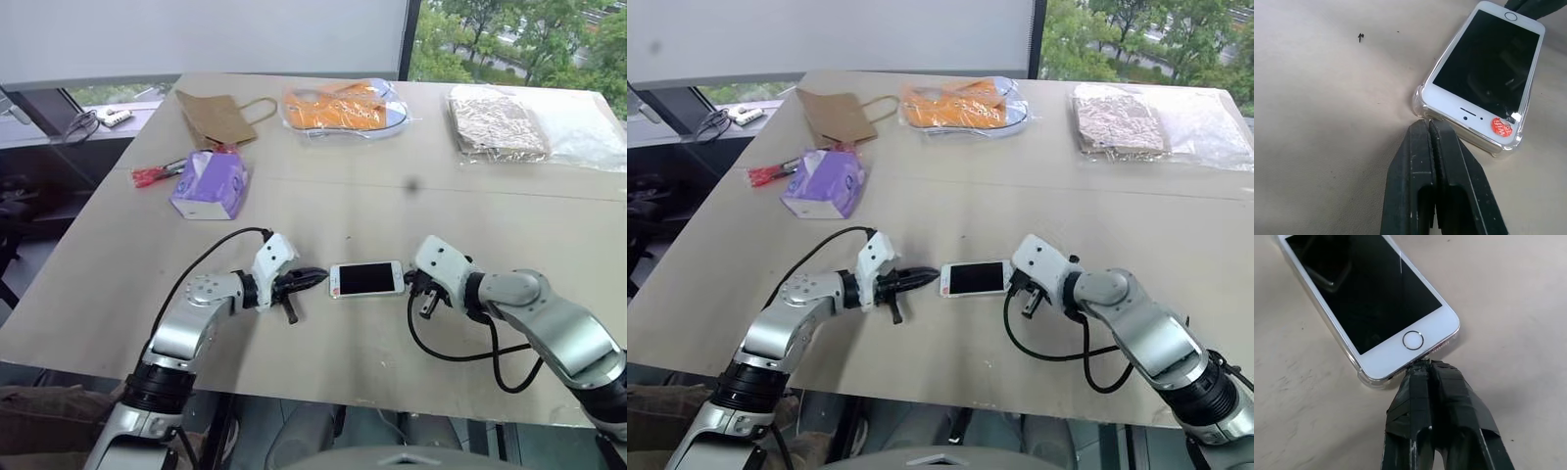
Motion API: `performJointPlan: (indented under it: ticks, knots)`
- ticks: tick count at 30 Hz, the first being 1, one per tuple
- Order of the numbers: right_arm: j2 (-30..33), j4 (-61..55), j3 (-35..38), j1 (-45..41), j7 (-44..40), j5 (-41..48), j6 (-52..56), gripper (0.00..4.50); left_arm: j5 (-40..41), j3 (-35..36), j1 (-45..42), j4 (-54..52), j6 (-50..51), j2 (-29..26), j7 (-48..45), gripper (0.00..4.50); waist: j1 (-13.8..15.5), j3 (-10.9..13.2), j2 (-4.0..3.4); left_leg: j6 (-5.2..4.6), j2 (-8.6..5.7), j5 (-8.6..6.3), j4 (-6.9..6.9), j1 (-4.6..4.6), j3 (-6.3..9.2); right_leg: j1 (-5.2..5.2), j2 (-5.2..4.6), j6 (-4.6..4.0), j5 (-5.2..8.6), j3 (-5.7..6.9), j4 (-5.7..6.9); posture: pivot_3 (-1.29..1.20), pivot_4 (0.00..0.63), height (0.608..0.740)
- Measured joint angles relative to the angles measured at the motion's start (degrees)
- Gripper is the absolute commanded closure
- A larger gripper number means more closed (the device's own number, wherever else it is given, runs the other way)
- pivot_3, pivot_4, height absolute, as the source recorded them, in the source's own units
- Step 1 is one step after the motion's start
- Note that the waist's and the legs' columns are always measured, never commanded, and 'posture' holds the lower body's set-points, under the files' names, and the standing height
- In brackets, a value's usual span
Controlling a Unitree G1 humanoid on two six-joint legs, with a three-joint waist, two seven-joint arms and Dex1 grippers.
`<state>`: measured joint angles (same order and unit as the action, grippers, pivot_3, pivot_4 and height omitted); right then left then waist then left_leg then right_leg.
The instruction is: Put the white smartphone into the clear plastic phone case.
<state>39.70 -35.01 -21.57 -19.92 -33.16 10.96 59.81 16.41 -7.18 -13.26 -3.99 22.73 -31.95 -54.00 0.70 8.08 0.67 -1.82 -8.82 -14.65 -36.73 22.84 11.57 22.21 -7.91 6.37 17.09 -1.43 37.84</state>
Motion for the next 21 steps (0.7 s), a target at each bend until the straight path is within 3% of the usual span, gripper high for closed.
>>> performJointPlan:
  ticks: [7, 12, 18, 21]
  knots:
    - [4.48, 2.07, -9.88, -6.07, -4.01, -7.0, -5.08, 4.5, -0.49, 0.05, 0.15, 0.06, -0.44, 0.11, 0.2, 4.42, -0.12, 0.0, -0.01, 0.0, 0.01, 0.0, -0.14, -0.05, -0.02, -0.05, 0.03, 0.0, 0.0, 0.0, 0.09, 0.0, 0.15, 0.74]
    - [4.61, 4.27, -12.26, -8.05, -6.86, -10.65, -8.68, 4.5, -0.66, 0.42, 0.33, 0.06, -0.26, -0.03, 0.3, 4.42, -0.59, -0.02, 0.0, 0.01, 0.03, 0.0, -0.23, -0.11, 0.0, -0.12, 0.07, 0.01, -0.01, 0.0, 0.15, 0.0, 0.15, 0.74]
    - [4.68, 3.94, -8.69, -5.28, -8.0, -10.33, -9.35, 4.5, 0.78, 1.45, 0.32, 0.83, -0.48, -0.27, -1.32, 4.42, -0.76, -0.01, 0.0, 0.0, 0.01, -0.01, -0.33, -0.05, 0.02, -0.13, 0.06, 0.01, -0.01, 0.01, 0.14, 0.0, 0.15, 0.74]
    - [4.48, 2.65, -2.91, -2.21, -8.54, -7.35, -6.95, 4.5, 6.88, 4.18, -0.32, 1.07, 2.82, -0.37, -5.32, 4.42, -0.82, 0.06, 0.0, 0.0, 0.0, -0.01, -0.34, 0.07, 0.06, -0.09, 0.04, 0.01, -0.01, 0.05, 0.13, 0.0, 0.15, 0.74]
